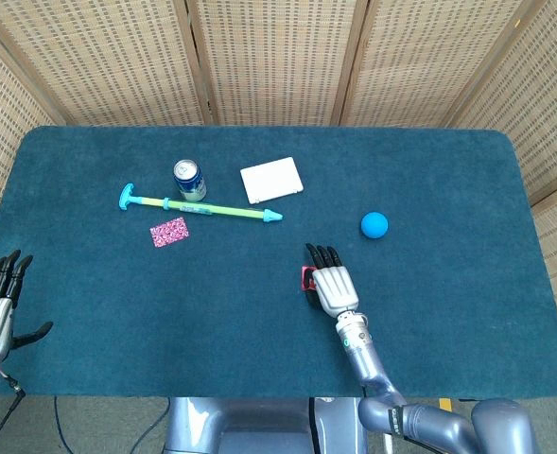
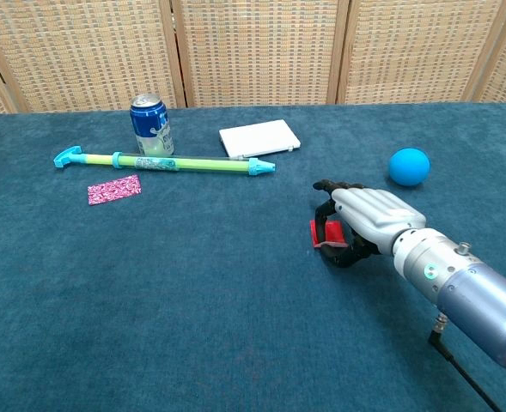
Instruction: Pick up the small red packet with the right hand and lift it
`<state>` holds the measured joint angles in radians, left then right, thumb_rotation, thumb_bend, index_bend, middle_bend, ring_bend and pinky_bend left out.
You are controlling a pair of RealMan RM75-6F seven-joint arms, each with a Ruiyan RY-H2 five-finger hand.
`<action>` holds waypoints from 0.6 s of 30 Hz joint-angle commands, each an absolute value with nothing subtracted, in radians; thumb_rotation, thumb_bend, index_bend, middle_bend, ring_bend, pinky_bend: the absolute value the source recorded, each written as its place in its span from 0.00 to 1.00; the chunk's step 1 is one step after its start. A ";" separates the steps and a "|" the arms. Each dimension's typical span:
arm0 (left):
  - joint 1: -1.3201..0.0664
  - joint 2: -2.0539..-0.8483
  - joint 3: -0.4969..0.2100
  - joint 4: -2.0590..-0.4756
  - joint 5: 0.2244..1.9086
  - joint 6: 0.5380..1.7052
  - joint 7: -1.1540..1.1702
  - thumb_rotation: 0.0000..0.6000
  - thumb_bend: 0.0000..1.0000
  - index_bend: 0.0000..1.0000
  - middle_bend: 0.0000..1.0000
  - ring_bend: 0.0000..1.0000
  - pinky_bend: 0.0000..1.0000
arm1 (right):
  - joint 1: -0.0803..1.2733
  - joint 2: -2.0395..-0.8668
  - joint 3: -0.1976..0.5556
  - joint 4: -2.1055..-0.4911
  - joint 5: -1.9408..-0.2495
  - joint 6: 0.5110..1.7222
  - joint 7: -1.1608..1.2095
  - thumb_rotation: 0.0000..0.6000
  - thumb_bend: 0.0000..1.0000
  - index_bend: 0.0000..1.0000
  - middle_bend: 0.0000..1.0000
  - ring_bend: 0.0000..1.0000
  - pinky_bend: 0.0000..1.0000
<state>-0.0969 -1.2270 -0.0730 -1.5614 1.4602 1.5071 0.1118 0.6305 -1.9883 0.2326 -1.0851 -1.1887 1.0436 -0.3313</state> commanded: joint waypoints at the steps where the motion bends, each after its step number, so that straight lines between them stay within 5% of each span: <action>1: -0.097 -1.227 -0.073 -1.561 1.461 1.507 0.112 1.00 0.10 0.00 0.00 0.00 0.14 | 0.630 -1.989 0.233 -1.087 -1.186 1.044 -0.334 1.00 0.63 0.60 0.10 0.00 0.00; 18: -0.097 -1.226 -0.073 -1.561 1.462 1.508 0.109 1.00 0.10 0.00 0.00 0.00 0.14 | 0.656 -1.978 0.254 -1.110 -1.186 1.038 -0.358 1.00 0.60 0.61 0.12 0.00 0.00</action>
<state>-0.0968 -1.2262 -0.0727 -1.5613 1.4618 1.5083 0.1088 0.6541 -1.9777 0.2522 -1.1106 -1.1869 1.0400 -0.3558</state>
